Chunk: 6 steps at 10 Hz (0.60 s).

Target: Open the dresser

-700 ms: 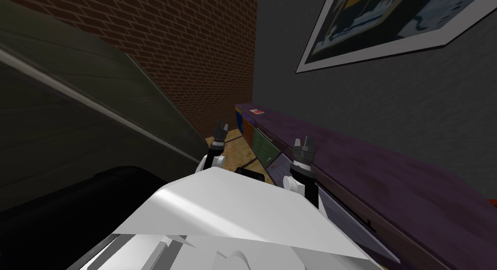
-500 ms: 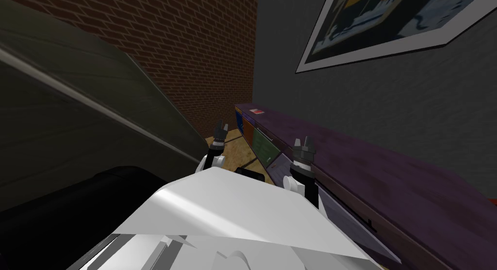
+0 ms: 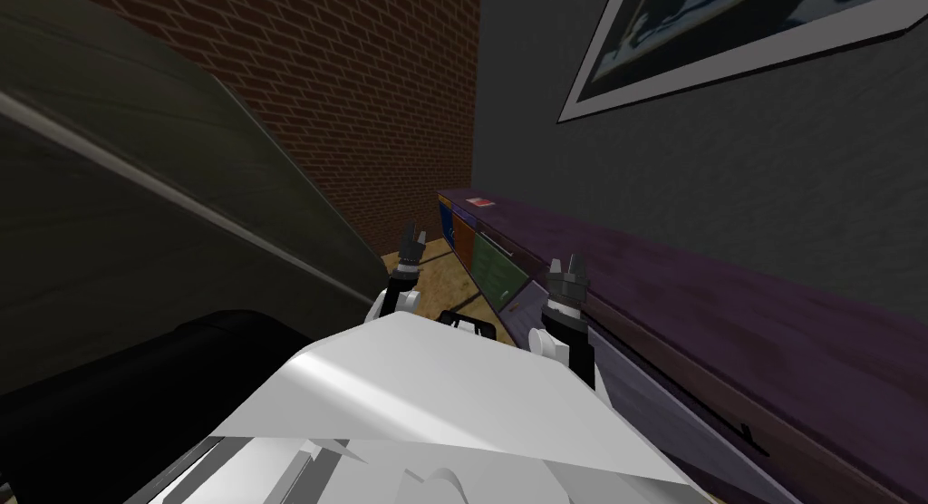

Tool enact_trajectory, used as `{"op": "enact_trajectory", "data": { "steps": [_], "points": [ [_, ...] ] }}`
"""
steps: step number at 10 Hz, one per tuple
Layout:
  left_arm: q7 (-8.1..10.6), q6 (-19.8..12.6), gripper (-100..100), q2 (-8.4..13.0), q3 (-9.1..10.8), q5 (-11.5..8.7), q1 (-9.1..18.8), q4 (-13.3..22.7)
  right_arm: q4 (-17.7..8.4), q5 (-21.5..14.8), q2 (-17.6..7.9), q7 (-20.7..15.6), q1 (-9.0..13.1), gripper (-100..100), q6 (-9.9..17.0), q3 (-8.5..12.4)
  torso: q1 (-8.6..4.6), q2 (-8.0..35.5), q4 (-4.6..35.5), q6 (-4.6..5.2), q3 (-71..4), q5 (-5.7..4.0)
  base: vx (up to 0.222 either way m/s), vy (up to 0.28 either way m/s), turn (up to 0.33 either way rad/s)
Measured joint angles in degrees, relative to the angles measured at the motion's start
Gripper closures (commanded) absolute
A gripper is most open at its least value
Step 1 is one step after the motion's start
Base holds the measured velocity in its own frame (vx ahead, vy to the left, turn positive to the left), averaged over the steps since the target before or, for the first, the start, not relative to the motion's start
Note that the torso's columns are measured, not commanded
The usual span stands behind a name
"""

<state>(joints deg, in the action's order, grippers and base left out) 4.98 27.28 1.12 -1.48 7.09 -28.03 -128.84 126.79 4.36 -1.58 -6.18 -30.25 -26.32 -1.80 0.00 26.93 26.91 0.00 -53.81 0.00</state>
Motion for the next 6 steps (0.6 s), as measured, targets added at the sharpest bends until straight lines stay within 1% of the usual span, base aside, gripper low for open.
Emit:
{"op": "enact_trajectory", "data": {
  "steps": [2,3,4,6],
  "points": [
    [0.00,0.00,0,0.00,0.00,0.00,0.00,0.00,0.00,0.00,0.00,0.00,0.00,0,0.00,0.00,0.00,8.46,8.46,0.00,-16.92,0.00,0.000,0.000,0.000],
    [0.00,0.00,0,0.00,0.00,0.00,0.00,0.00,0.00,0.00,0.00,0.00,0.00,-100,0.00,0.00,0.00,12.69,12.69,0.00,-25.38,0.00,0.020,0.022,-0.008],
    [0.00,0.00,0,0.00,0.00,0.00,-0.01,0.02,-0.07,-0.59,-1.52,-0.44,-0.16,-100,0.10,0.33,0.05,14.59,14.57,0.00,-29.34,0.02,0.023,0.037,-0.018],
    [0.00,-0.01,0,-0.01,-0.01,0.00,-0.01,0.03,-0.46,-2.21,-4.30,-1.95,-0.43,-100,0.22,1.06,0.06,15.27,15.29,0.00,-30.72,0.02,0.025,0.047,-0.014]
  ]
}}
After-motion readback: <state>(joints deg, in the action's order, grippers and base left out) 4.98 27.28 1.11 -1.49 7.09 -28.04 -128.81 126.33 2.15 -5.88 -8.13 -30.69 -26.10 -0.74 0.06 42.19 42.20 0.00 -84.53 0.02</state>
